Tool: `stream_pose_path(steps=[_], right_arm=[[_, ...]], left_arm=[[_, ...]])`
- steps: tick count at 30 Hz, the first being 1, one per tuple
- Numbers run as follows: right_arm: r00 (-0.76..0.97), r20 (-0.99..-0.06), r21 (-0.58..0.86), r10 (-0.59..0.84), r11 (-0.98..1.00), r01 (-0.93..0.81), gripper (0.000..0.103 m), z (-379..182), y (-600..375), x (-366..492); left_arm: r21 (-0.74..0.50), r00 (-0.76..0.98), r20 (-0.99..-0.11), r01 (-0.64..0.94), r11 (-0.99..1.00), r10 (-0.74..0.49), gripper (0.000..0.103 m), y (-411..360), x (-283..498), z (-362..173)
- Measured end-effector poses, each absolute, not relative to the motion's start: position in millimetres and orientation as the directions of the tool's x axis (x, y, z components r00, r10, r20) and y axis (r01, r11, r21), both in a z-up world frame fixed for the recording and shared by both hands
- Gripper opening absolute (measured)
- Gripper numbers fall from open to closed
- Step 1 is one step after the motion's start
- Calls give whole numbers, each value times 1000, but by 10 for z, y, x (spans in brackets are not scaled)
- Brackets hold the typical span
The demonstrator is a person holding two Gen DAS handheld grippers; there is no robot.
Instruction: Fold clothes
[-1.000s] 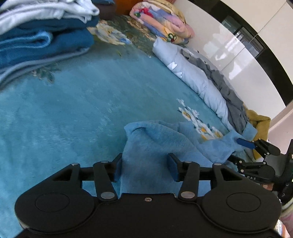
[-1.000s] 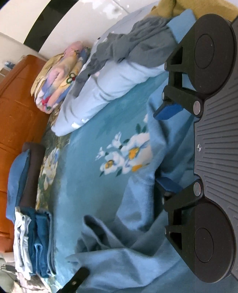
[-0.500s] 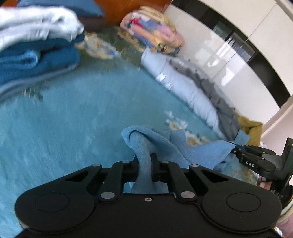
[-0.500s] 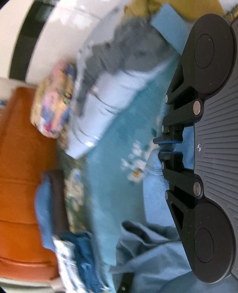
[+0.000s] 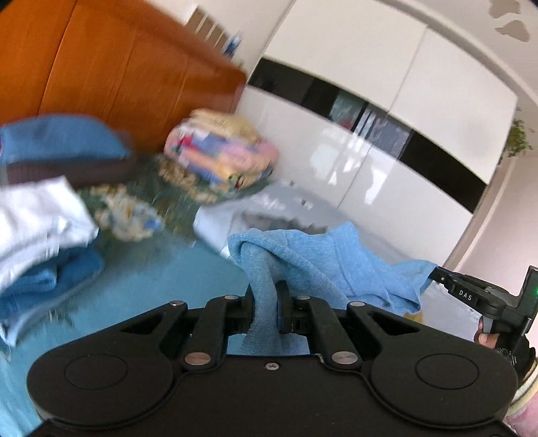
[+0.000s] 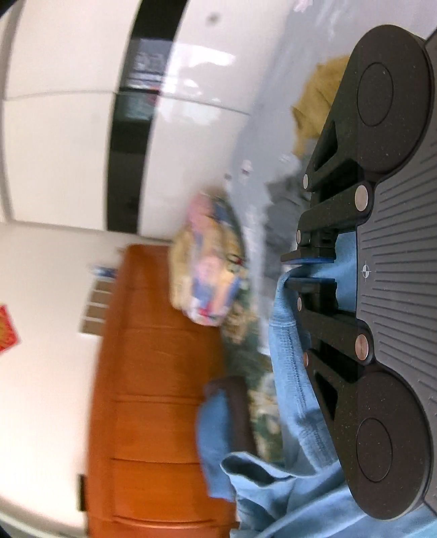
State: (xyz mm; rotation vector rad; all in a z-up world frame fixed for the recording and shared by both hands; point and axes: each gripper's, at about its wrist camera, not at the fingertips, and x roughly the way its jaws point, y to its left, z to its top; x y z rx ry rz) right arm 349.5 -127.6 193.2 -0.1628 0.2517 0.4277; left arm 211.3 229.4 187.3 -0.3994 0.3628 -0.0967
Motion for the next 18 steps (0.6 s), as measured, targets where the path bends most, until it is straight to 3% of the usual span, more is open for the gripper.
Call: stream_pose_path(steps=[8,18], right_arm=[[926,-83,-97,368,922,-375,6,2688,-1755,2911],[932,89,-133,351,932,-338,6,3217,-2279,2004]], left_arm=[[-296,971,-189,87,951,-148,7,1884,1678,2702],[-236,976,-101,164,958,-192,8,1505,1017,3217]])
